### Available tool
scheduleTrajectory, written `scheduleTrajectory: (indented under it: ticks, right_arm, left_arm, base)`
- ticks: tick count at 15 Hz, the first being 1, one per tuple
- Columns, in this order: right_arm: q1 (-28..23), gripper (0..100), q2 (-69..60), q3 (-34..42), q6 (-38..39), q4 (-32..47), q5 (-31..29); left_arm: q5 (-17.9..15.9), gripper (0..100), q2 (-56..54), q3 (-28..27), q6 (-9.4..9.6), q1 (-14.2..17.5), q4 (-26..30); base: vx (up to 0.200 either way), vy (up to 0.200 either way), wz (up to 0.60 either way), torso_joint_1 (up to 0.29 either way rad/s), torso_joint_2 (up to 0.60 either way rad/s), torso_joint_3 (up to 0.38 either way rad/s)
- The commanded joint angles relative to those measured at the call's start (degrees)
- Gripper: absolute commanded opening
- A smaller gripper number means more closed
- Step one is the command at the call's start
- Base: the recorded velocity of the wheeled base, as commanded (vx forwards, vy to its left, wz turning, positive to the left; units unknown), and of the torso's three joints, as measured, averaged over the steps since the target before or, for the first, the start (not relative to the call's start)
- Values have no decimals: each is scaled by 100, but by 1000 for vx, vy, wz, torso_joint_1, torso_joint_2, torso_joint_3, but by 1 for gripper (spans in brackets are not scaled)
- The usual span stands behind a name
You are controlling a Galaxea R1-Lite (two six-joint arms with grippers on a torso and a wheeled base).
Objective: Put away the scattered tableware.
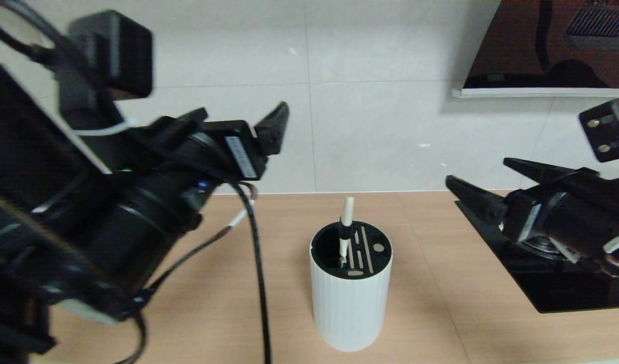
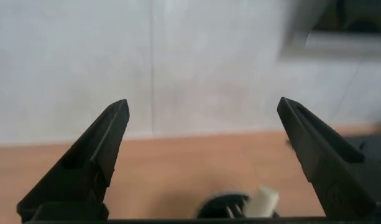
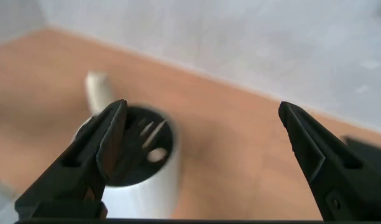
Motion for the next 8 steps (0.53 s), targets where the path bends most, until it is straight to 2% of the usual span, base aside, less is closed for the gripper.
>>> scheduleTrajectory:
  ticks: [1, 2, 3, 4, 6, 8]
  right_arm:
    - [-816, 100, -1464, 813, -59, 24, 56]
    - [-1106, 100, -2035, 1120, -59, 33, 73]
    - [-1211, 100, -2255, 1234, -59, 41, 73]
    - [-1563, 100, -2905, 1437, -50, 182, 73]
    - [-1923, 100, -4013, 1674, -33, 1017, 73]
    - [-2275, 100, -5041, 1560, -41, 2133, 29]
  left_arm:
    - [-628, 100, -2096, 937, 114, 736, 853]
    - [-874, 100, -2623, 1191, 62, 964, 1301]
    - [-979, 100, -2843, 1271, 53, 1034, 1477]
    - [-1146, 100, -3485, 1429, 53, 1166, 2022]
    - [-1181, 100, -4460, 1437, 53, 1773, 2953]
    - [-1208, 100, -5374, 1455, 53, 2221, 3762]
  base:
    - [0, 0, 0, 0, 0, 0]
    - [0, 0, 0, 0, 0, 0]
    - [0, 0, 0, 0, 0, 0]
    - [0, 0, 0, 0, 0, 0]
    - [0, 0, 0, 0, 0, 0]
    - [0, 0, 0, 0, 0, 0]
